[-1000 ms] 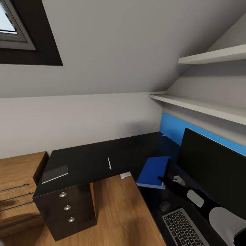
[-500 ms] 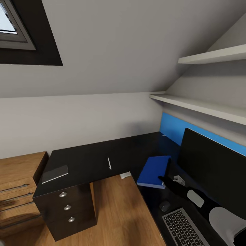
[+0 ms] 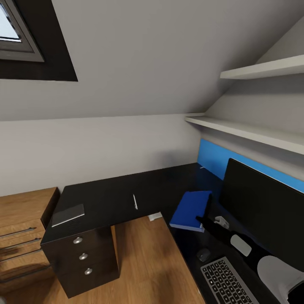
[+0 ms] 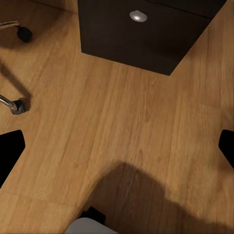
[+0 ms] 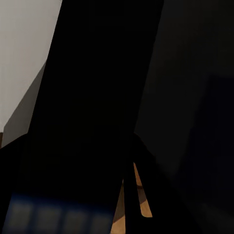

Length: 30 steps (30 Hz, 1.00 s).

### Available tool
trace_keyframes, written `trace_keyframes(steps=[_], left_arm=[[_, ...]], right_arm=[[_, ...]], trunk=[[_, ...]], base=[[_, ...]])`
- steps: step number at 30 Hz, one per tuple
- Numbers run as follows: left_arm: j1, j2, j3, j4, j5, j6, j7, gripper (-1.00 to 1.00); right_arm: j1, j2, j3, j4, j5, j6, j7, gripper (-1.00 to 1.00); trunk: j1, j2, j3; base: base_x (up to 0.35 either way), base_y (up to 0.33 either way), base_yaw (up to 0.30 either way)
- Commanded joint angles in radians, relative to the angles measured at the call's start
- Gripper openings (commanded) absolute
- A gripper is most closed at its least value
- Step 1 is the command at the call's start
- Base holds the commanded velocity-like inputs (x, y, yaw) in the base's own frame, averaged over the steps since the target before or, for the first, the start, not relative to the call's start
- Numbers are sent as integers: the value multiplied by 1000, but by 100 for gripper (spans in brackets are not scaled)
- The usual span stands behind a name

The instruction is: In the bedroom, organize the workspace by keeping the computer under the desk, ensuring the monitor is on the desk, placing the keyboard on the desk next to the monitor, placing the mouse on the desk next to the keyboard, moving the folder from the swivel chair onto the desk next to the mouse, stacking the notebook on top of the folder with the pen on top of the notebook, and positioning the swivel chair next to the desk.

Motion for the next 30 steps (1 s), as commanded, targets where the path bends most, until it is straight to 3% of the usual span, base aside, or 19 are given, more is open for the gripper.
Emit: trace_keyframes(steps=[1,5,18,24,30], left_arm=[[-1,0,-6,-3,11,-3,-4,100],[-1,-2,-6,-9,11,-3,-3,100],[0,-14,-5,-16,13,-1,4,100],[0,-14,-5,-16,15,-1,4,100],[0,-14,-5,-16,16,-1,4,100]], right_arm=[[-1,-1,4,0,-9,4,2,-100],[-1,-1,3,0,-9,4,2,-100],[-1,-4,1,5,-15,3,6,-100],[-1,-5,1,32,-77,2,13,-100],[-1,-5,1,37,-99,2,15,-100]], trunk=[[0,-2,-2],[0,-2,-2],[50,-93,-42],[73,-135,-61],[96,-177,-80]], base=[[0,0,0],[0,0,0],[0,0,0],[0,0,0],[0,0,0]])
